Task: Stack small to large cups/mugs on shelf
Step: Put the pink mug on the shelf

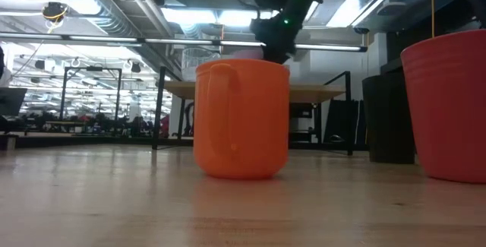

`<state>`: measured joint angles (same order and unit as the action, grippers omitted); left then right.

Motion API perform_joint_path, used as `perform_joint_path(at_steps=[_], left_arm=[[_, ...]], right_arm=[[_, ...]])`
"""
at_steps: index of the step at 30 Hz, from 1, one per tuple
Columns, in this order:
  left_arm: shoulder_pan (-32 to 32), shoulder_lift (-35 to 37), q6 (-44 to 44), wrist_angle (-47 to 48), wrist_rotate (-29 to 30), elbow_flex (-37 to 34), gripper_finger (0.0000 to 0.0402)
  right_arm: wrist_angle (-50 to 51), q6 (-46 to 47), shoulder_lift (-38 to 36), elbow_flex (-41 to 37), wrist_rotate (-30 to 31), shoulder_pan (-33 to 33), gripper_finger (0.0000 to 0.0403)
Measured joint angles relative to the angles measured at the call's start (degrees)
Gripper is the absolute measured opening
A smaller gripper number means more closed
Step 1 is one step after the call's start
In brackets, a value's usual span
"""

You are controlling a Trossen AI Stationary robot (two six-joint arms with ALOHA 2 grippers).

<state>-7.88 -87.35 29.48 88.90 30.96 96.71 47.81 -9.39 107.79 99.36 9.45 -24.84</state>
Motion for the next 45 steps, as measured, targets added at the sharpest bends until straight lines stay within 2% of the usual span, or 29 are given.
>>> perform_joint_path(at_steps=[3,10,16,18,23,25,27,29,31,39,42,45], left_arm=[[0.0,0.0,0.01,0.0,0.02,0.0,0.0041],[0.0,0.0,0.04,0.0,0.03,0.0,0.0041],[0.0,0.0,0.32,-0.02,0.01,0.0,0.0041],[-0.01,0.0,0.8,-0.01,-0.25,0.0,0.0041],[-0.02,0.0,1.67,0.02,-0.48,0.0,0.0041],[-0.02,0.0,1.67,0.0,-0.48,0.0,0.0041],[-0.02,0.0,1.62,0.0,-0.48,0.0,0.0041],[-0.02,0.0,1.59,0.01,-0.46,0.0,0.0041],[-0.02,0.0,1.6,0.0,-0.44,0.0,0.0041],[-0.02,0.0,0.25,0.02,-0.37,0.0,0.0041],[-0.02,0.0,0.04,0.02,-0.37,0.01,0.0041],[-0.02,0.0,0.02,0.02,-0.35,0.02,0.0041]], right_arm=[[-4.44,-0.05,-0.07,-0.17,-0.01,0.0,0.0147],[-5.05,1.32,-0.07,-0.25,0.21,-0.02,0.0147],[-4.26,1.18,-0.07,3.76,8.26,-0.13,0.0147],[0.9,1.71,-0.07,6.92,8.48,-0.2,0.0147],[18.12,4.43,-0.2,18.5,1.01,1.76,0.0147],[19.27,2.77,-0.2,21.57,-2.87,3.09,0.0147],[16.27,0.05,-0.24,22.45,-9.54,4.25,0.0147],[10.73,-0.62,-0.33,20.55,-16.21,5.4,0.0147],[6.57,-1.44,-0.27,16.63,-18.88,6.56,0.0147],[-13.64,-3.08,-0.02,-0.94,-15.76,6.59,0.0147],[-18.53,-3.06,0.0,-3.99,-14.75,4.96,0.0147],[-19.0,-3.1,0.0,-5.3,-13.6,3.35,0.0147]])
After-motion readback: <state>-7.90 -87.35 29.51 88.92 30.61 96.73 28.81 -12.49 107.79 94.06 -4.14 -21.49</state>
